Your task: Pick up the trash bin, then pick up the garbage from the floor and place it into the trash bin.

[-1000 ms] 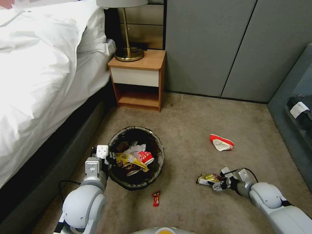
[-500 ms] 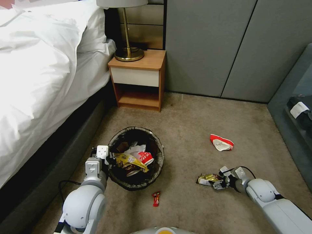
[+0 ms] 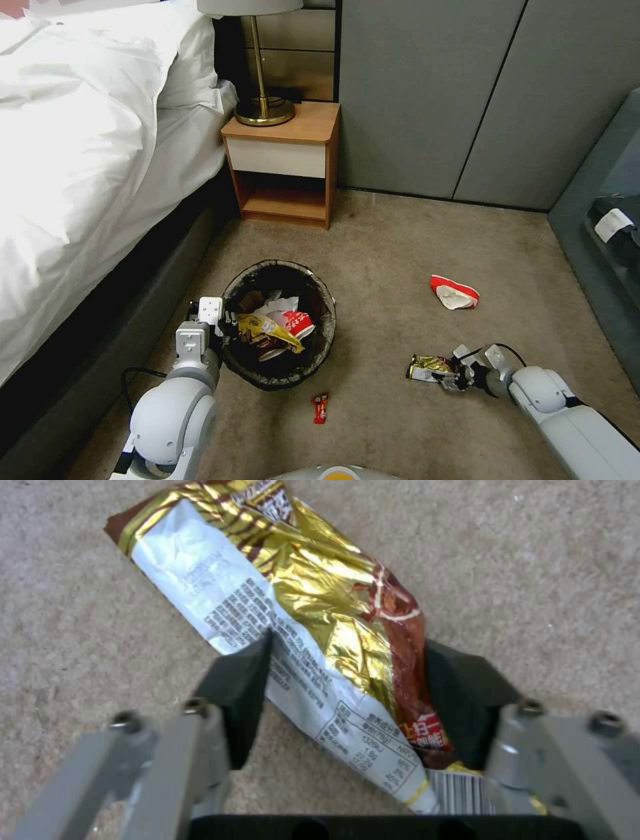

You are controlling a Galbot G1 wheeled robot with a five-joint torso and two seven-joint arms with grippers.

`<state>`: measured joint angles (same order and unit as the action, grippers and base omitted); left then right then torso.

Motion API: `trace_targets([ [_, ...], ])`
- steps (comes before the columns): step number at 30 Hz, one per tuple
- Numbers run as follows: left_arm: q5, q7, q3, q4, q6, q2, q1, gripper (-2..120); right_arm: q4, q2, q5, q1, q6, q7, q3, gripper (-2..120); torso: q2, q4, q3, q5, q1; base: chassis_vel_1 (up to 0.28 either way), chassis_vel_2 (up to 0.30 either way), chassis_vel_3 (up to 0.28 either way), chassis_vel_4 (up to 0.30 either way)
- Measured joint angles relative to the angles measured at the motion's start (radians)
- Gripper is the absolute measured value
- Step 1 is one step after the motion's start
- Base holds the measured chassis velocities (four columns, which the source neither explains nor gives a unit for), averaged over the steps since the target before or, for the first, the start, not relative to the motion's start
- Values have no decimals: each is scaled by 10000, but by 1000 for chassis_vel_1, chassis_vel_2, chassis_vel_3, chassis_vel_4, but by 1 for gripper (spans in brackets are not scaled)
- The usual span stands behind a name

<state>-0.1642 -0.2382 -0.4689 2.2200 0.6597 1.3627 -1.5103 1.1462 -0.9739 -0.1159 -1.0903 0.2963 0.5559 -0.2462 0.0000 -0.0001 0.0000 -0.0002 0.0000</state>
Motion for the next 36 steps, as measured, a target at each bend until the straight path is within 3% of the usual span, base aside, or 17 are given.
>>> trace_targets([
  [3,0,0,-12,-16,0,-22,-8,0,2,-41,39,7,-33,23,23,38,0,2,0,1,0,0,0,0,0],
  [7,0,0,-12,-17,0,-22,-10,0,43,-43,44,-22,-35,18,26,28,0,2,0,2,0,0,0,0,0],
  [14,9,1,42,-16,9,-11,-5,0,249,52,21,-130,-44,-15,-73,1,0,1,0,2,0,0,0,0,0],
  [24,23,1,66,-8,18,-30,-22,0,384,25,-41,-218,-78,-150,-247,0,0,1,0,3,0,0,0,0,0],
  [27,23,1,67,31,25,-42,-36,0,988,49,-220,-414,-93,-285,-477,0,0,1,0,5,0,0,0,0,0],
  [36,-50,16,43,214,154,-59,-47,0,5004,791,-1735,-1593,209,301,-1715,0,0,-2,0,0,0,0,0,0,0],
])
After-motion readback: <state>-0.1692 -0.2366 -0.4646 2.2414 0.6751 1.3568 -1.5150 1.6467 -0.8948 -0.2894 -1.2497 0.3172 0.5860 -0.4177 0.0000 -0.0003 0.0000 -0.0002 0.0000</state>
